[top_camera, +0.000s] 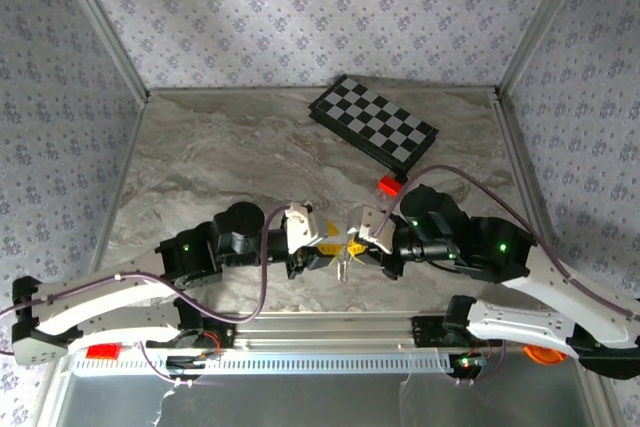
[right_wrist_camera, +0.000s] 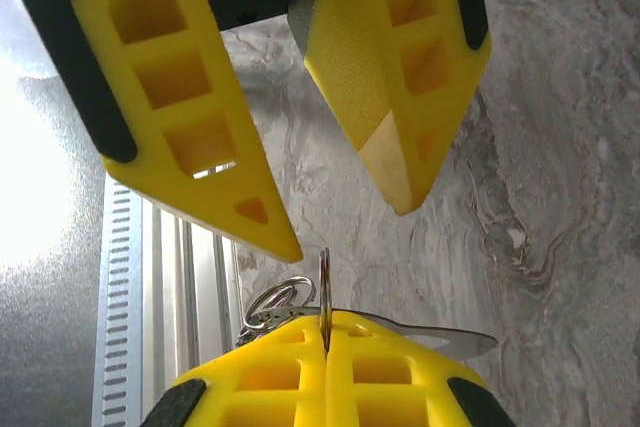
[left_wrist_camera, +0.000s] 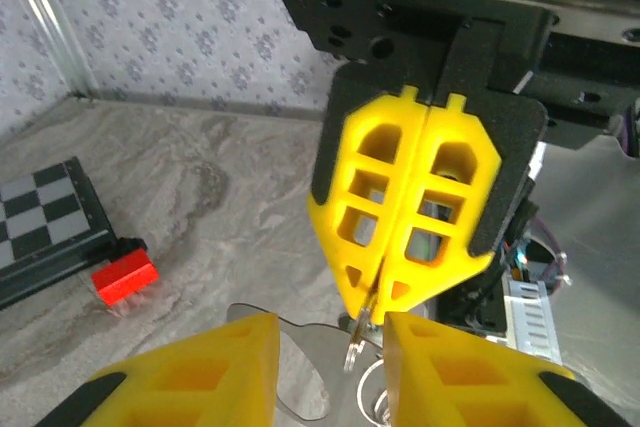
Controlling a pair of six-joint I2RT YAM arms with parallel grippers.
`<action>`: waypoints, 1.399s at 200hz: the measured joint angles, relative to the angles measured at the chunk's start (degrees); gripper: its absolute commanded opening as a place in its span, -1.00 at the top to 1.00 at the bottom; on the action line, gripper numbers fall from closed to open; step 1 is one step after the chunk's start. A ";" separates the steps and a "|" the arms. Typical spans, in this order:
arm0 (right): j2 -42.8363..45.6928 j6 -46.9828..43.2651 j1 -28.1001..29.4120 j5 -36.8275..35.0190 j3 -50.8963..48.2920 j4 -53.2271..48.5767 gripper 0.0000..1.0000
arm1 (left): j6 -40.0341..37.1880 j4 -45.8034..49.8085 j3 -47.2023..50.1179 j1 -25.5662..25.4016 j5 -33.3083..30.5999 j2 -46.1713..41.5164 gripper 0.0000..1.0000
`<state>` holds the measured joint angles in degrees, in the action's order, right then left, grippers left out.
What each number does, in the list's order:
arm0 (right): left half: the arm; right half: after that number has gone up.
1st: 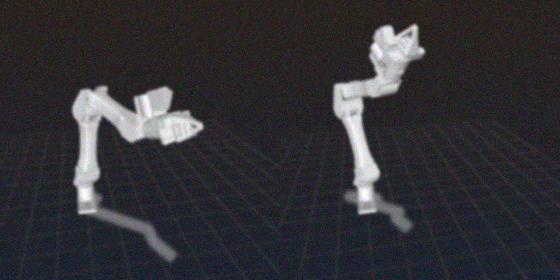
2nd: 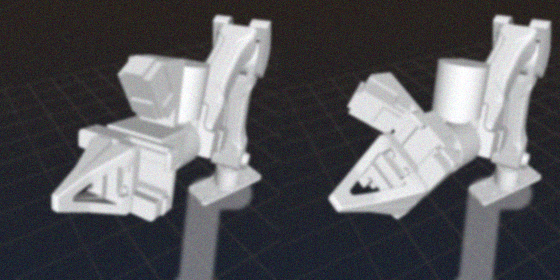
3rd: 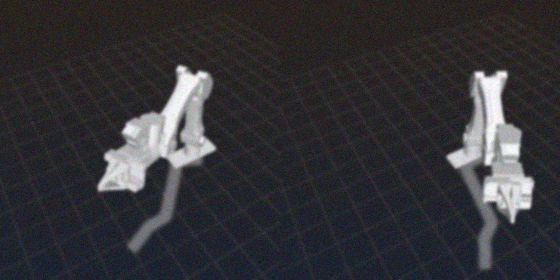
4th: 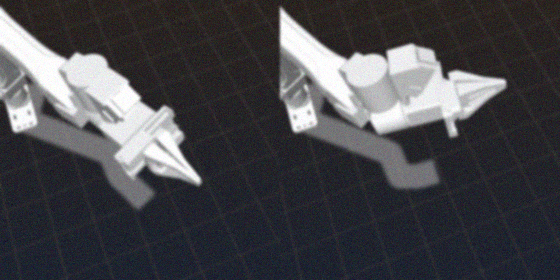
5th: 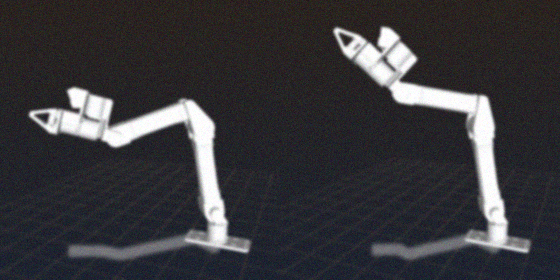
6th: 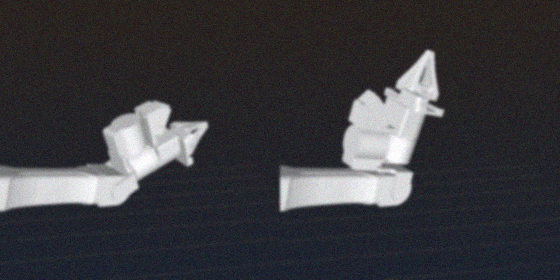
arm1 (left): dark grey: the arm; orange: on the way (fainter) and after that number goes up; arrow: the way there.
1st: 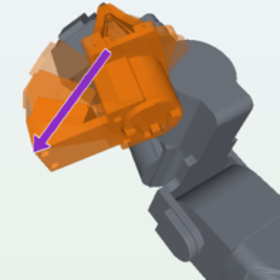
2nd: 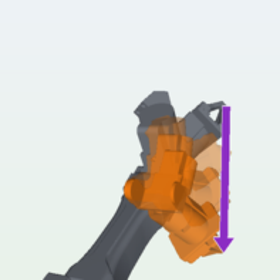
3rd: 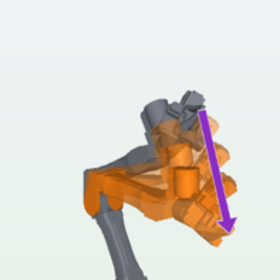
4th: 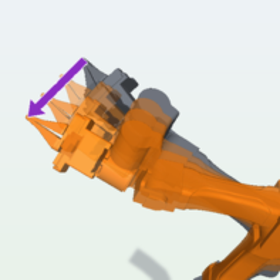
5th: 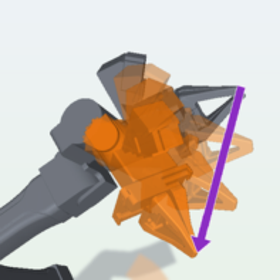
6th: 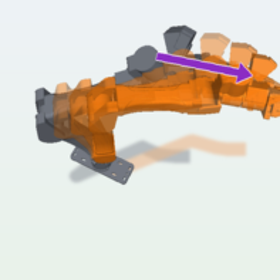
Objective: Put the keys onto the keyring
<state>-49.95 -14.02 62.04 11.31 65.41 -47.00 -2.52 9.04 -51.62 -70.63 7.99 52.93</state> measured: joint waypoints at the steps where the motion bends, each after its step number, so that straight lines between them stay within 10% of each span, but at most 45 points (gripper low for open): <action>1: 0.00 -0.02 0.00 -0.02 0.00 -0.07 1.00 | 0.00 0.11 0.00 0.00 0.20 0.02 0.35; 169: -3.52 -1.95 1.88 0.72 3.91 -4.48 1.00 | -0.48 4.37 -1.51 0.00 3.58 2.86 0.70; 192: -3.58 -1.95 2.03 0.83 3.91 -4.59 1.00 | -0.46 4.28 -1.51 0.00 4.57 2.95 1.00; 280: -2.75 -1.68 2.80 0.94 3.85 -3.56 0.91 | 0.44 2.67 -0.42 0.00 6.99 1.31 1.00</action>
<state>-52.71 -15.70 64.84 12.25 69.25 -50.57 -2.09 11.70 -52.03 -70.63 14.98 54.24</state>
